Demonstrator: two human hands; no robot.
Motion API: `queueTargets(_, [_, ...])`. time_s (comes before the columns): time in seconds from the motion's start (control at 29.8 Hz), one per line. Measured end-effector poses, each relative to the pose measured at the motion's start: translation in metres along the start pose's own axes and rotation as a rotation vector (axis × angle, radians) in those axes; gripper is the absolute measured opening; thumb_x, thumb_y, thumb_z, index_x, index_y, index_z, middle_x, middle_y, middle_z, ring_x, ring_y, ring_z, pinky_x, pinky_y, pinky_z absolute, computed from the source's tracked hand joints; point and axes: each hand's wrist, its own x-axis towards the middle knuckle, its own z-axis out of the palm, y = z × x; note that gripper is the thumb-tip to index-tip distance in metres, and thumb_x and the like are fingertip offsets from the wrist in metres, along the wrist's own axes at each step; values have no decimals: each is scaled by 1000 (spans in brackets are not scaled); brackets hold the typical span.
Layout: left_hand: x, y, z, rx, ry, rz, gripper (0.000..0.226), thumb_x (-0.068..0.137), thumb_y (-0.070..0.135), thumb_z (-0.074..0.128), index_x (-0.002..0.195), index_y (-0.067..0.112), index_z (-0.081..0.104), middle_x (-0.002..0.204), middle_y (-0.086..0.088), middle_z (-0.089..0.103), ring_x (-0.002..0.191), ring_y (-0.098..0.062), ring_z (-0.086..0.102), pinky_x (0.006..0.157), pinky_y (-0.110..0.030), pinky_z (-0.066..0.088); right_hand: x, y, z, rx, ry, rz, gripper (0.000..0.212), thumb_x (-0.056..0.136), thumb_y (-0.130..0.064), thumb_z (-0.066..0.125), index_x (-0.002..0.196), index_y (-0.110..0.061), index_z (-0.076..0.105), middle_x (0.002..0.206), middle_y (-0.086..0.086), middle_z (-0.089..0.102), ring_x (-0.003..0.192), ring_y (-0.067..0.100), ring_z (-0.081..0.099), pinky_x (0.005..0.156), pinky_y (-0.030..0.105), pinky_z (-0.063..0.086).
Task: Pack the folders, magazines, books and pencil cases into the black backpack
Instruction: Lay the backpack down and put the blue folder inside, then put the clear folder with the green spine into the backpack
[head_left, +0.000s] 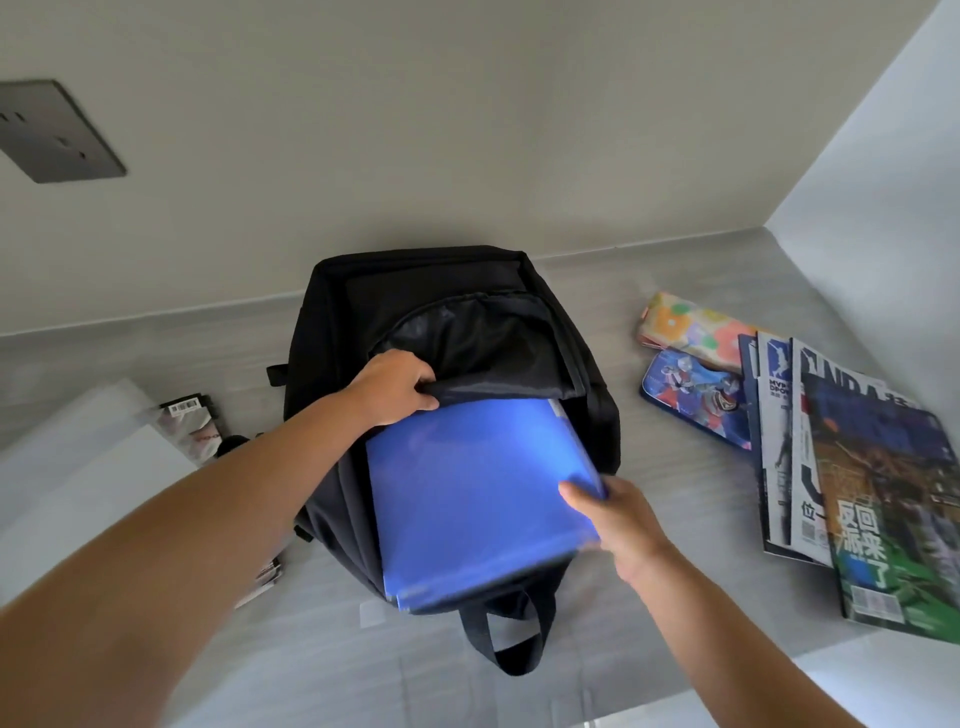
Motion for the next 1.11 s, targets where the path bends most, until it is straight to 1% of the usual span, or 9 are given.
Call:
queueTargets(0.13, [-1, 3, -3, -13, 20, -13, 33, 81, 28, 69, 109, 10, 69, 106, -7, 70, 99, -26, 62, 84, -30, 46, 33, -34, 32, 79, 37, -30, 18, 84, -19, 69, 85, -6, 57, 80, 5, 55, 72, 19, 55, 49, 30, 52])
queueTargets(0.27, [-1, -5, -3, -30, 9, -64, 39, 81, 31, 70, 115, 11, 66, 114, -8, 68, 105, -25, 61, 93, -36, 47, 50, -30, 42, -74, 92, -89, 28, 83, -25, 70, 83, -3, 54, 72, 6, 50, 74, 23, 50, 54, 26, 41])
queueTargets(0.4, [-5, -7, 4, -82, 13, -91, 38, 81, 29, 70, 114, 11, 66, 114, -8, 67, 105, -25, 61, 93, -35, 47, 43, -26, 37, -221, 40, -90, 37, 84, -38, 66, 85, -6, 49, 84, 7, 52, 71, 19, 54, 46, 19, 46])
queueTargets(0.47, [-6, -8, 8, -124, 12, -106, 35, 80, 29, 71, 111, 13, 66, 113, -6, 66, 103, -23, 61, 90, -35, 49, 38, -25, 36, -465, 65, -147, 43, 83, -43, 64, 98, -5, 51, 97, 9, 54, 80, 20, 55, 58, 23, 47])
queueTargets(0.6, [-14, 1, 15, -195, 15, -127, 40, 75, 29, 77, 111, 18, 63, 108, 2, 60, 102, -18, 58, 86, -29, 46, 23, -17, 26, -848, 228, -419, 66, 81, -42, 67, 133, -9, 43, 130, 10, 42, 120, 26, 44, 99, 33, 40])
queueTargets(0.71, [-19, 32, 22, -231, 47, -40, 60, 70, 37, 79, 123, 21, 54, 117, 4, 52, 112, -15, 50, 98, -31, 42, 14, -14, 2, -749, 249, -613, 61, 82, -35, 68, 134, -12, 45, 131, 8, 45, 123, 24, 43, 104, 34, 37])
queueTargets(0.81, [-16, 85, 34, -303, 167, 51, 51, 81, 39, 68, 126, 19, 52, 125, 4, 49, 118, -14, 43, 100, -29, 37, 15, -15, -43, -612, 368, -670, 46, 82, -29, 69, 121, -10, 55, 121, 9, 53, 116, 25, 50, 100, 35, 40])
queueTargets(0.97, [9, 185, 64, -508, 178, 100, 35, 86, 32, 63, 118, 16, 59, 116, 0, 56, 112, -14, 52, 95, -27, 42, 30, -20, -137, -491, 579, -552, 38, 82, -19, 69, 114, -2, 59, 115, 18, 55, 112, 32, 51, 96, 30, 36])
queueTargets(1.11, [21, 246, 88, -585, 87, 80, 33, 86, 29, 62, 115, 15, 60, 119, -3, 57, 111, -17, 55, 92, -26, 40, 34, -12, -190, -488, 640, -451, 42, 84, -23, 66, 120, -5, 57, 123, 16, 53, 116, 30, 49, 101, 36, 36])
